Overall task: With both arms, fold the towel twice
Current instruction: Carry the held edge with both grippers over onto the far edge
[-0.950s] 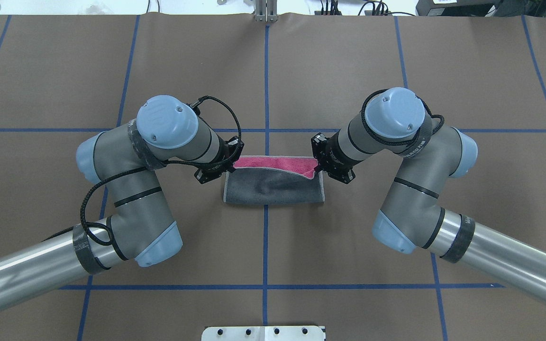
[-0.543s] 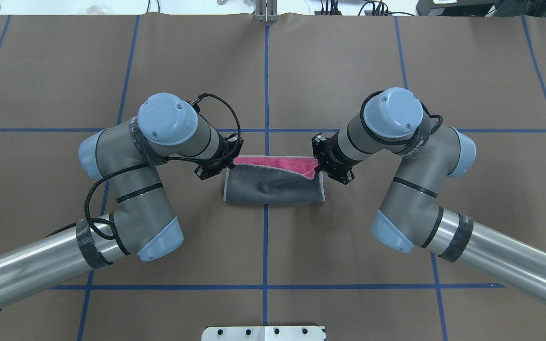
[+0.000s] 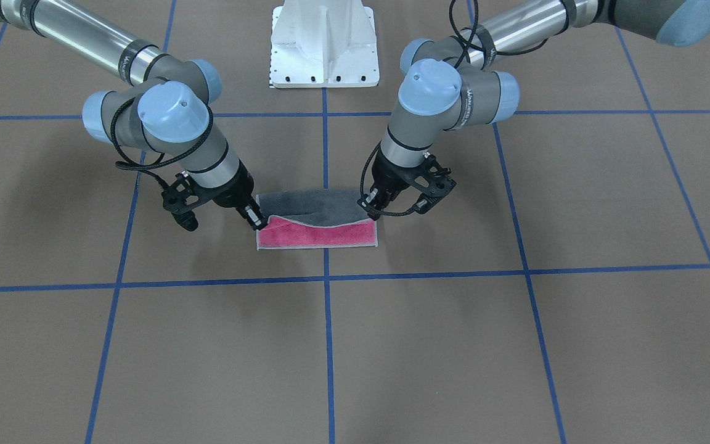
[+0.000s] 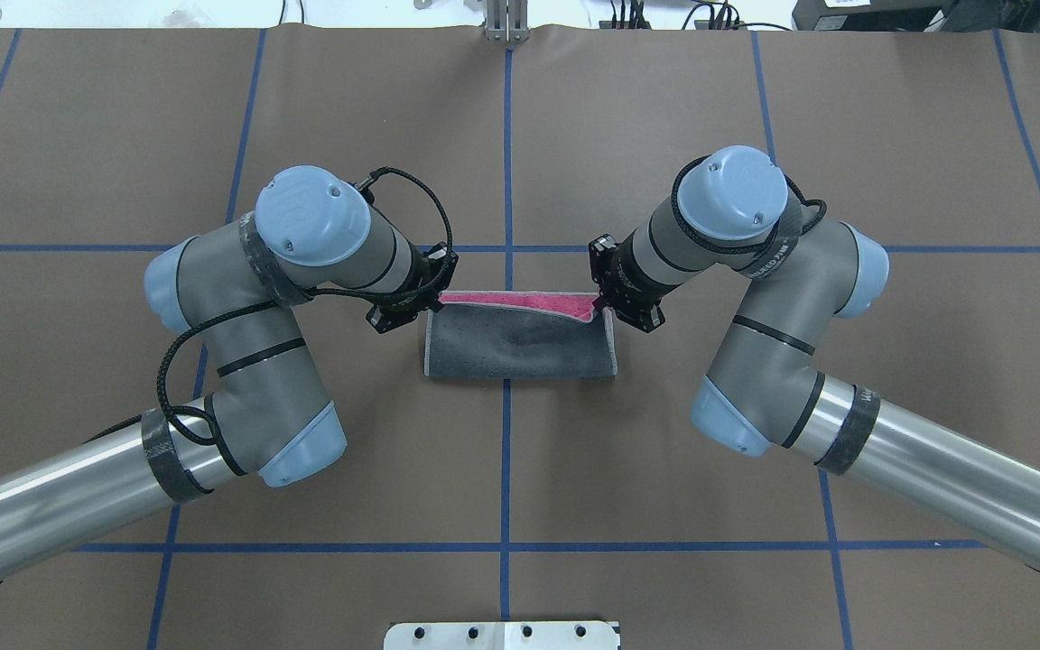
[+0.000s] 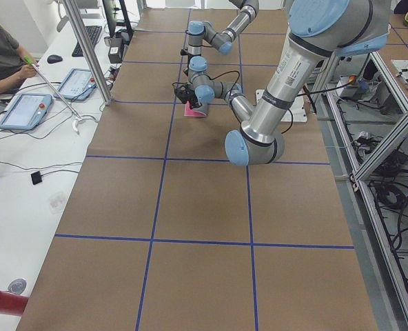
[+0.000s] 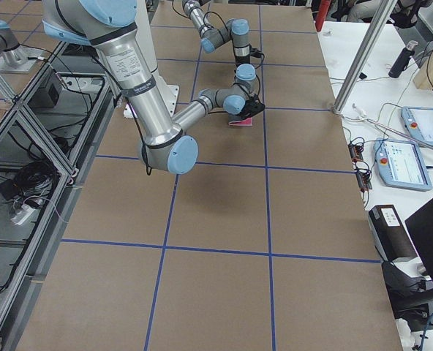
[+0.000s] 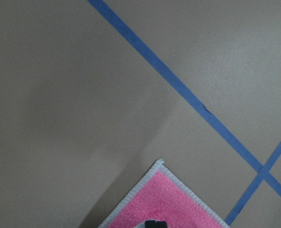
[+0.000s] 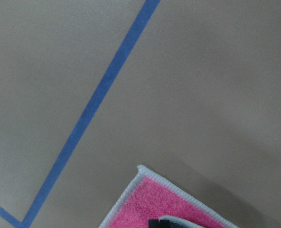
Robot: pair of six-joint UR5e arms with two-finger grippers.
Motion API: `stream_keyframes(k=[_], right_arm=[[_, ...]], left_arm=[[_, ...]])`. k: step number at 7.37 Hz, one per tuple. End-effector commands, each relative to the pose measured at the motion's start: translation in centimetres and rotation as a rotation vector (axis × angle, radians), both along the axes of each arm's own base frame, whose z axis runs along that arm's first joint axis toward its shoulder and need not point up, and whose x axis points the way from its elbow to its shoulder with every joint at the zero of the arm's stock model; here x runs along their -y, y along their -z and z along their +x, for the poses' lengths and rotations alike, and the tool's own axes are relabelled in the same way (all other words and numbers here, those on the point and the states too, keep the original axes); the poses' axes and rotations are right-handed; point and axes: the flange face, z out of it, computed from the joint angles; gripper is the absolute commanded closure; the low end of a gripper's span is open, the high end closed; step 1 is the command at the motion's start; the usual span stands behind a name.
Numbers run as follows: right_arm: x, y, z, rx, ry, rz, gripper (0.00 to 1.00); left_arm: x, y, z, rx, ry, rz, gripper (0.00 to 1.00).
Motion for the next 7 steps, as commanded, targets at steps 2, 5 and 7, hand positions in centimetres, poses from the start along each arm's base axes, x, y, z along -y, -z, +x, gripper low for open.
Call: stream_keyframes(k=[2,5,7], right_arm=[[0.5,-0.4,0.0,-0.008,-0.006,-0.004,1.00],[1.1,-0.8,-0.8,-0.002,-0.010,0.004,1.00],[1.2,-0.9,-0.8,-0.003,-0.010,0.003,1.00]], left_arm=[[0.2,-0.6,0.3,0.010,0.001,-0.008,1.00],[0.6,-0.7,0.1,-0.002,0.005,0.003,1.00],[1.3,-0.9,-0.3,-0.009,0.016,0.007,1.00]])
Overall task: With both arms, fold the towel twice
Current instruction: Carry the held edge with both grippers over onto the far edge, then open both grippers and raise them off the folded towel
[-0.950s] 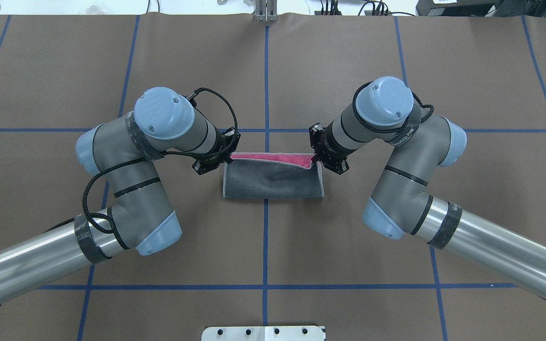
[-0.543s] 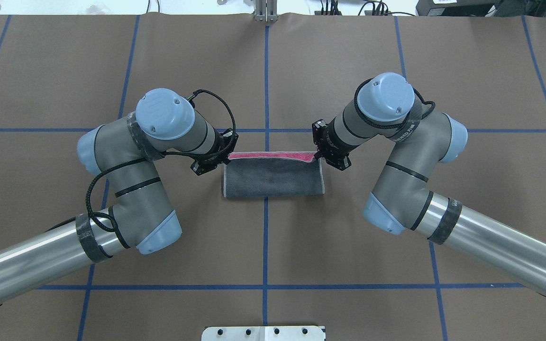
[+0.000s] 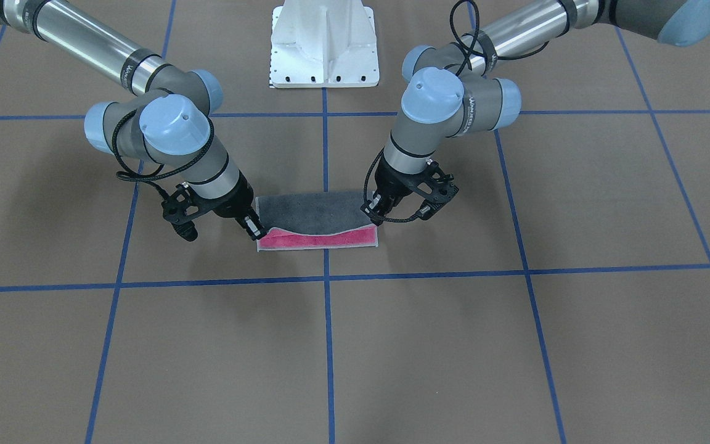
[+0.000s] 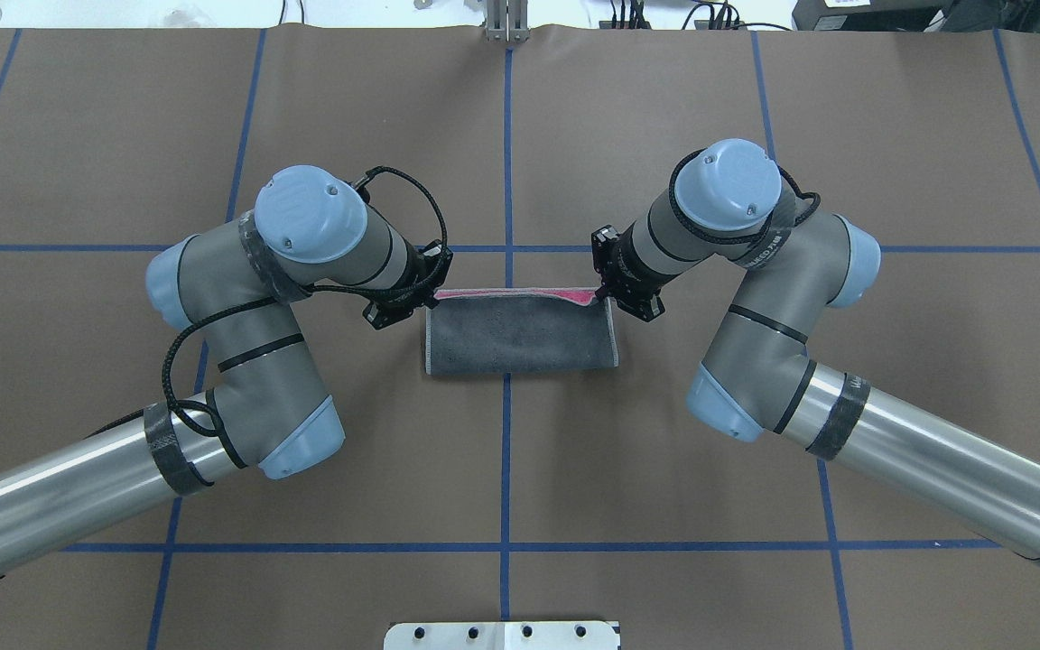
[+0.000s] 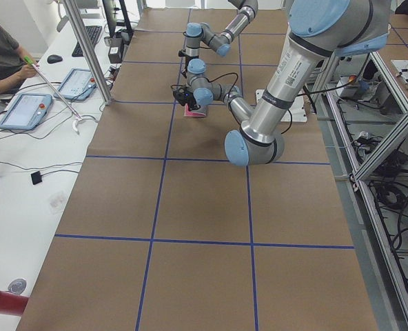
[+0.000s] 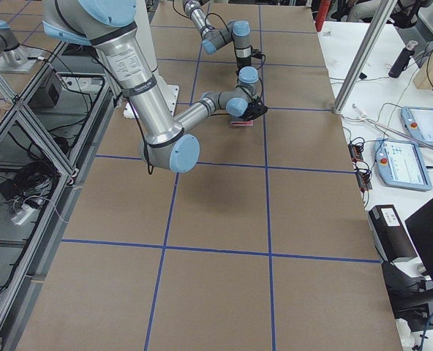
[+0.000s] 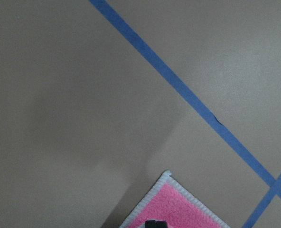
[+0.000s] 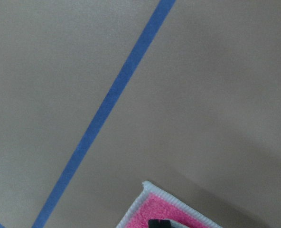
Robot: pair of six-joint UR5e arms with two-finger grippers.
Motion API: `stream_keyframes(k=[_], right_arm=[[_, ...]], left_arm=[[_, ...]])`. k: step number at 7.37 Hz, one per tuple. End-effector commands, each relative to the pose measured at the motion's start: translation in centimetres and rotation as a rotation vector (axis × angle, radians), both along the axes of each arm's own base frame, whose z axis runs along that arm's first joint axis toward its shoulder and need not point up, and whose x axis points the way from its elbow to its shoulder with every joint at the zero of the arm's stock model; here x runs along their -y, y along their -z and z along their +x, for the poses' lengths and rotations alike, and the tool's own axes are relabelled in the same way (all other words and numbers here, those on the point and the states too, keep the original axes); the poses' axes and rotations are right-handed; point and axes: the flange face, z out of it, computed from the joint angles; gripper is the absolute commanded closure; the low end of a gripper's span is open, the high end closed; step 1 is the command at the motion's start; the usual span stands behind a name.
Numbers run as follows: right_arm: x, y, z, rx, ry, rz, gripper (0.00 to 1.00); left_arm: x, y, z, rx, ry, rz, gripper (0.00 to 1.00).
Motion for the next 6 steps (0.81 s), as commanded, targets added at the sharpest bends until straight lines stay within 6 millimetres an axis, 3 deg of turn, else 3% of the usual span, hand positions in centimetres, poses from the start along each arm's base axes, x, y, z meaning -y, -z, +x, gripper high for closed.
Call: stream_keyframes(k=[1,6], right_arm=[[0.0,0.0,0.0,0.001,0.000,0.001,1.00],[0.1,0.0,0.1,0.003,-0.002,0.003,1.00]], left_arm=[[0.6,0.0,-0.4,-0.005,0.011,0.003,1.00],[1.7,1.5,-1.1,-0.021,0.027,0.016,1.00]])
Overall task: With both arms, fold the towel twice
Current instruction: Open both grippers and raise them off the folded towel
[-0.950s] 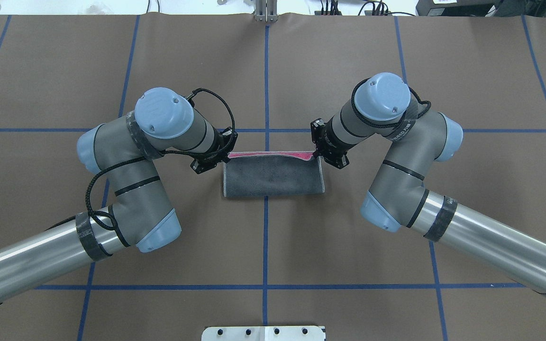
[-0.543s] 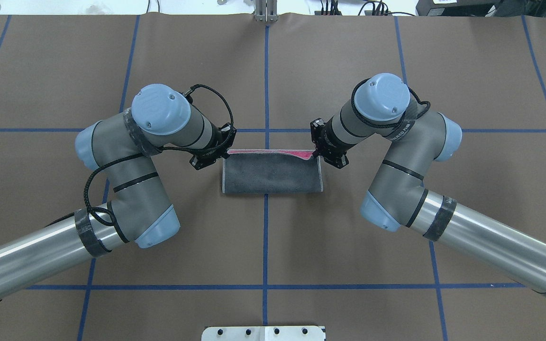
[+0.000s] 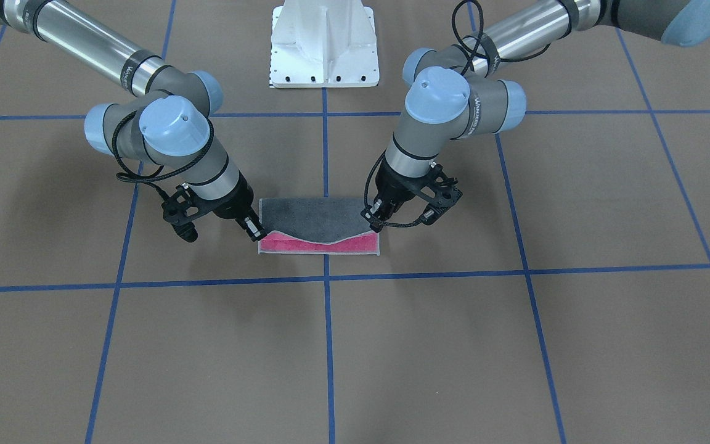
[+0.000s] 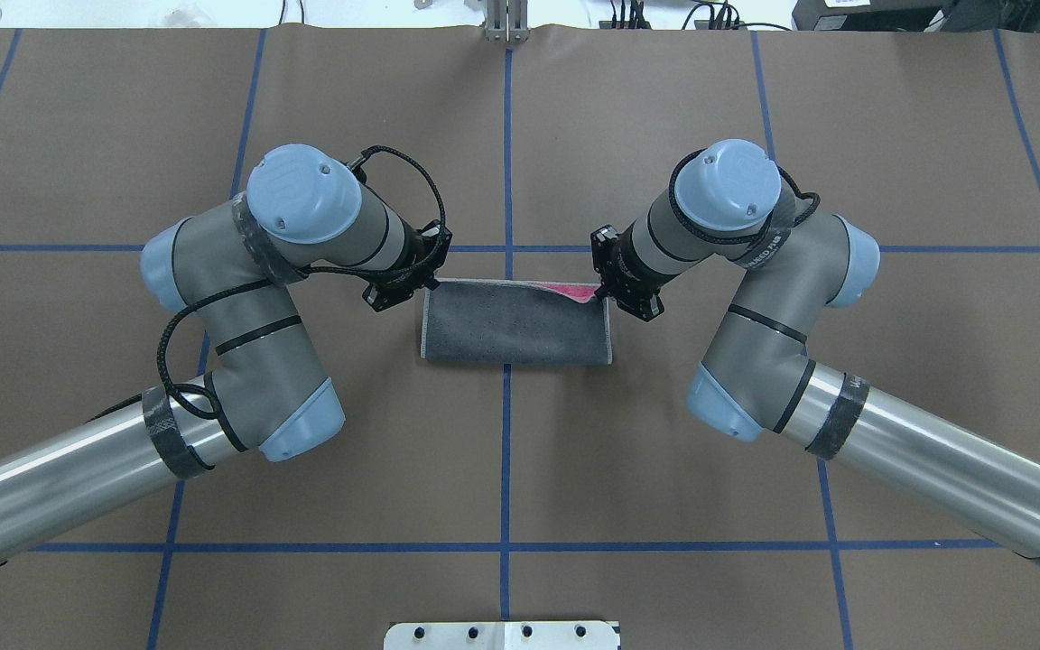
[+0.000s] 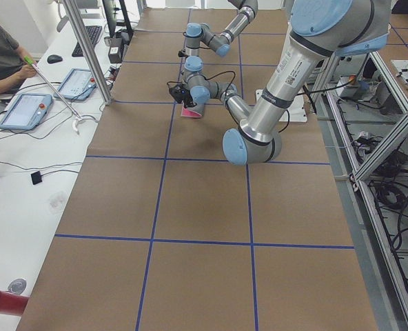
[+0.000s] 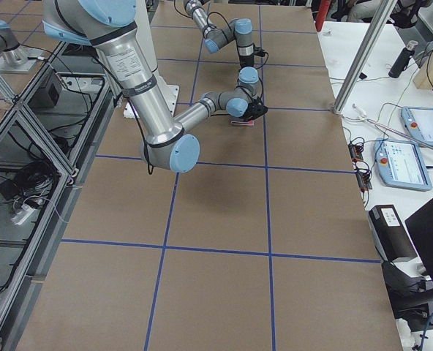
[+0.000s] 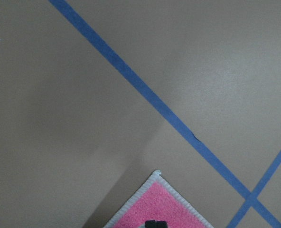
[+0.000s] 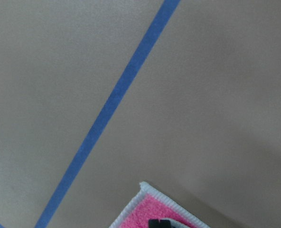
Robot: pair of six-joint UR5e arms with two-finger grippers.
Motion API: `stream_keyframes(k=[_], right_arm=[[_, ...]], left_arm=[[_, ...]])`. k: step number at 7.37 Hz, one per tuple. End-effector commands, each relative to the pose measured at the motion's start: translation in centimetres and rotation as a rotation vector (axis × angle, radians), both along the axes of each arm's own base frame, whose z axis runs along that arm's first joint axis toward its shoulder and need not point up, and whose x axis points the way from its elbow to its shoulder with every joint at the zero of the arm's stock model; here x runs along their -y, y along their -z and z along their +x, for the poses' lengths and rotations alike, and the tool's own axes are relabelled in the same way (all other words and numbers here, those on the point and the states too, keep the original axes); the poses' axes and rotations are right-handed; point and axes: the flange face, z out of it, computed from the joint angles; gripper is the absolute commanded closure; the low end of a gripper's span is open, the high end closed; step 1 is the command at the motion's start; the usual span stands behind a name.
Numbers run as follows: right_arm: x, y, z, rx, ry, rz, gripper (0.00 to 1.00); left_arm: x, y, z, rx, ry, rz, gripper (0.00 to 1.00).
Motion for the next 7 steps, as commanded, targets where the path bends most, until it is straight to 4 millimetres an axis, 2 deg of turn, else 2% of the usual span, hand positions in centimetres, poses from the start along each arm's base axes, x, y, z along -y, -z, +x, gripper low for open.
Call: stream_keyframes(k=[1,3,6,7], right_arm=[[0.0,0.0,0.0,0.000,0.000,0.001,1.00],[0.0,0.0,0.0,0.000,0.000,0.001,1.00],[0.0,0.0,0.0,0.000,0.000,0.001,1.00],[0.1,-0.2,0.0,-0.005,-0.004,0.003,0.83]], left_arm=[[0.4,-0.5,0.2,0.012,-0.001,-0.003,1.00],[1.0,-1.7,0.7,0.008,0.002,-0.001,1.00],[1.2,-1.9,0.8,0.005,0.003,0.003,1.00],[1.2,-1.9,0.8,0.005,0.003,0.003,1.00]])
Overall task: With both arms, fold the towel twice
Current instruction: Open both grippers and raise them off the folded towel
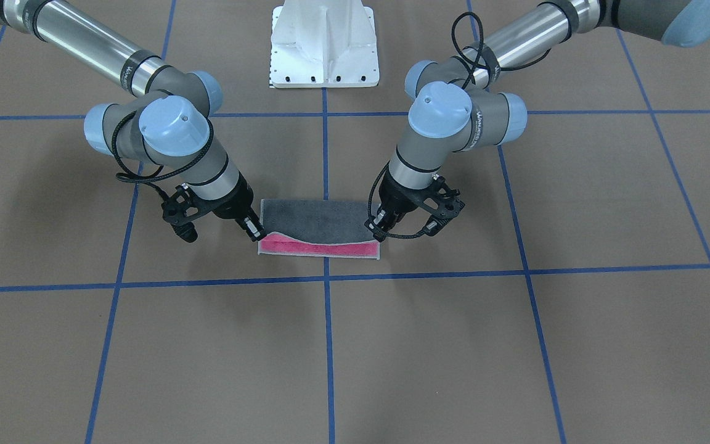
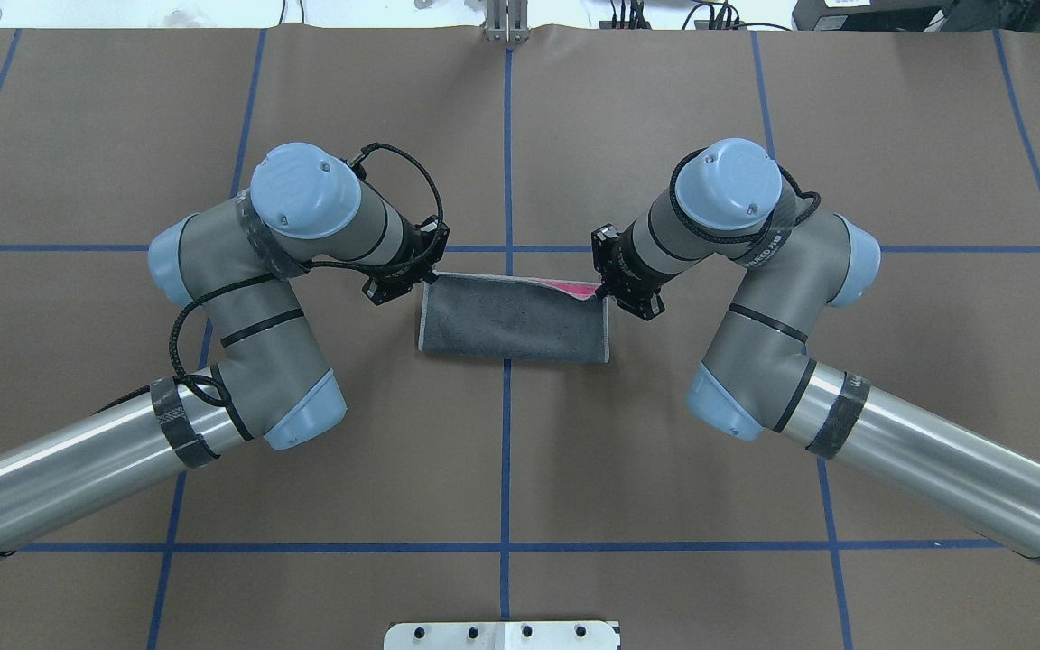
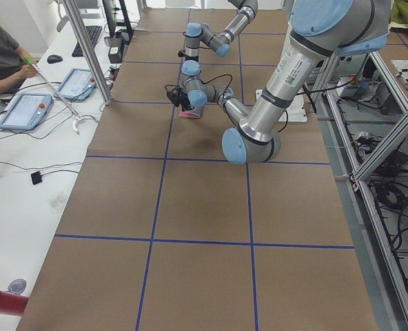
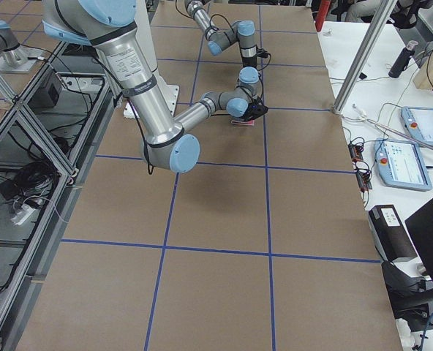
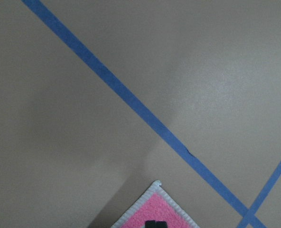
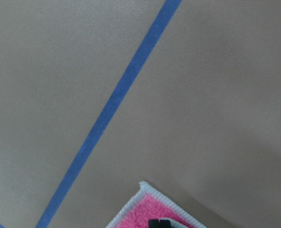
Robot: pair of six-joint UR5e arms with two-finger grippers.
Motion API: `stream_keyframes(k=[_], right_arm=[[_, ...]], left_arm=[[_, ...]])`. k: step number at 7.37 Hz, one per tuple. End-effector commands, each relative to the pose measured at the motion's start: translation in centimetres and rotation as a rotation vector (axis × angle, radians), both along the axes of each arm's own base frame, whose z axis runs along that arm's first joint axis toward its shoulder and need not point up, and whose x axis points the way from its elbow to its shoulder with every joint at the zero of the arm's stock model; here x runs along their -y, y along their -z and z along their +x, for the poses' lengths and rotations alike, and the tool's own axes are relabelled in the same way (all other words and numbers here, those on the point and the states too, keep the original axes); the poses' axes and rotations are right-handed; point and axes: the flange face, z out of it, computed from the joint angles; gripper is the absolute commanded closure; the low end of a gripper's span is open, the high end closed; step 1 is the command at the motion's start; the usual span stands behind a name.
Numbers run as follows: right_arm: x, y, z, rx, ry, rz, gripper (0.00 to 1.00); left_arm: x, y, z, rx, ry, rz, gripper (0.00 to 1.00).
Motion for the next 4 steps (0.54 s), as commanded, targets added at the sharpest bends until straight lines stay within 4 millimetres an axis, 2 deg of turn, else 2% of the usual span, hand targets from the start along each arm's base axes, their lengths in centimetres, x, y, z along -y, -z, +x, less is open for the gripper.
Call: stream_keyframes(k=[1,2,3,4], right_arm=[[0.1,-0.2,0.0,-0.007,-0.011,0.006,0.60],[0.1,-0.1,0.0,-0.004,-0.011,0.009,0.47],[0.1,0.0,0.1,-0.001,-0.011,0.011,0.01],[0.0,0.3,0.1,0.005,-0.010,0.013,0.00]], left_arm=[[0.1,-0.1,0.1,-0.006,0.002,0.004,0.68],[0.8,-0.6,0.1,-0.020,0.011,0.013,0.52],[1.3,-0.8,-0.1,-0.037,0.018,0.021,0.40],[2.1,-0.5,-0.8,-0.043,0.035,0.019,0.38]])
